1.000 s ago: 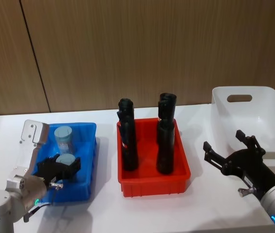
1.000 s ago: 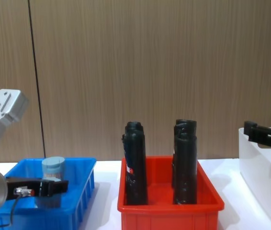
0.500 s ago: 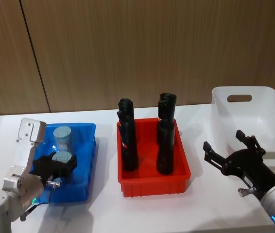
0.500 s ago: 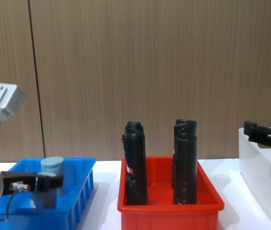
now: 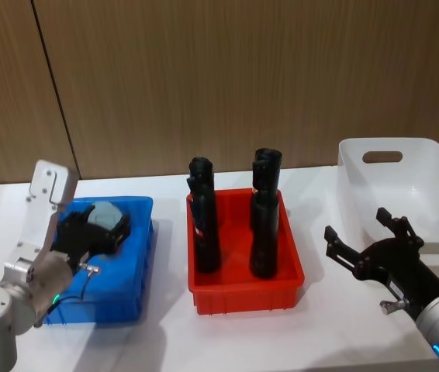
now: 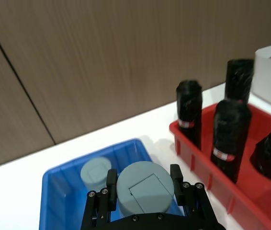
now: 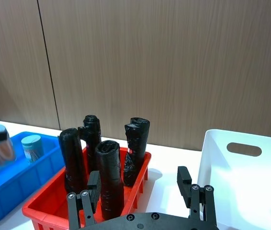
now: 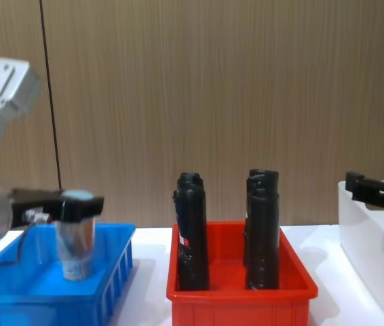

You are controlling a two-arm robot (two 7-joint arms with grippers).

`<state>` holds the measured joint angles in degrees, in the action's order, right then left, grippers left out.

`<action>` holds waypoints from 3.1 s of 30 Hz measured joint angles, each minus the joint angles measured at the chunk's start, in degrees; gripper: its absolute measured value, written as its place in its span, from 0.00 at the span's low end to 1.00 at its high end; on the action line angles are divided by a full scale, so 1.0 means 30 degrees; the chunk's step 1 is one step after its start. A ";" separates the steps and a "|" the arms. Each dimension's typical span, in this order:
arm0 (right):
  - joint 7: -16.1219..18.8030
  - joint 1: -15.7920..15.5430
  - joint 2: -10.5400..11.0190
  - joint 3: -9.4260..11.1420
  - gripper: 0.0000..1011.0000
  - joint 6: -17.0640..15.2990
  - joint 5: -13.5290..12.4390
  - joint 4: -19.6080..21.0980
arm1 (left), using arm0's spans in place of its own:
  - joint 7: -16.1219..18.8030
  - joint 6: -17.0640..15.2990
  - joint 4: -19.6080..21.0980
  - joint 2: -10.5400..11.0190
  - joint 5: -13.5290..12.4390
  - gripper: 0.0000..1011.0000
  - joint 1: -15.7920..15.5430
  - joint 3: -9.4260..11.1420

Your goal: Pick the cotton swabs from the blue box and place them into the white box.

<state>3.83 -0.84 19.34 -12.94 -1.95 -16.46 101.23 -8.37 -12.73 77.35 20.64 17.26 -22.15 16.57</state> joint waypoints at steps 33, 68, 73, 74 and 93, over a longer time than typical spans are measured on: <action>-0.0001 0.0000 -0.0001 0.0000 0.99 0.0000 0.0001 0.0001 | -0.4372 0.0581 0.3239 -0.0369 0.0754 0.66 -0.0423 0.0416; 0.0000 0.0000 -0.0001 0.0001 0.99 0.0000 0.0000 0.0000 | -0.8630 -0.1781 0.0891 -0.1638 0.1568 0.66 -0.3161 0.0835; 0.0000 0.0000 -0.0001 0.0000 0.99 0.0000 0.0001 0.0000 | -0.9213 -0.2100 0.0530 -0.1875 0.1525 0.66 -0.3660 0.0955; 0.0000 0.0000 -0.0001 0.0001 0.99 0.0000 0.0000 0.0000 | -0.9281 -0.2139 0.0486 -0.1905 0.1520 0.66 -0.3718 0.0969; 0.0000 0.0001 -0.0001 0.0000 0.99 0.0000 0.0000 0.0001 | -1.0172 -0.2764 -0.0257 -0.2342 0.1489 0.66 -0.4638 0.1230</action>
<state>3.83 -0.84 19.33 -12.94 -1.95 -16.46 101.23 -38.89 -21.02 76.58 13.61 21.73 -36.06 20.26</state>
